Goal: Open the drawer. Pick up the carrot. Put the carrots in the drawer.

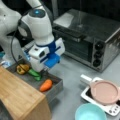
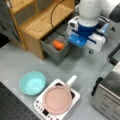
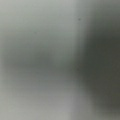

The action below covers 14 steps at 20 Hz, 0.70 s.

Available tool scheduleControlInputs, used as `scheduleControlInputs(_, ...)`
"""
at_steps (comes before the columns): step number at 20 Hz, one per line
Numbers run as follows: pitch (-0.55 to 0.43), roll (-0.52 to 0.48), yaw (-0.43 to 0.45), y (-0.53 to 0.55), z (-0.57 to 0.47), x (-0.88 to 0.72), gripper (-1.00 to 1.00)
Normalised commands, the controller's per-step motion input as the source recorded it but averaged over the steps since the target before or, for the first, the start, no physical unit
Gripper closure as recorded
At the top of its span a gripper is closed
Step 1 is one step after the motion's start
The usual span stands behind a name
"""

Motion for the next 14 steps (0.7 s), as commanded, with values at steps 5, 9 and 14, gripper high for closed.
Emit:
scheduleControlInputs(5, 0.095, -0.064, 0.006, -0.23, 0.06, 0.17, -1.00)
scheduleControlInputs(9, 0.099, -0.060, 0.047, -0.24, 0.09, 0.18, -1.00)
scheduleControlInputs(14, 0.112, -0.045, 0.086, -0.25, 0.13, 0.18, -1.00)
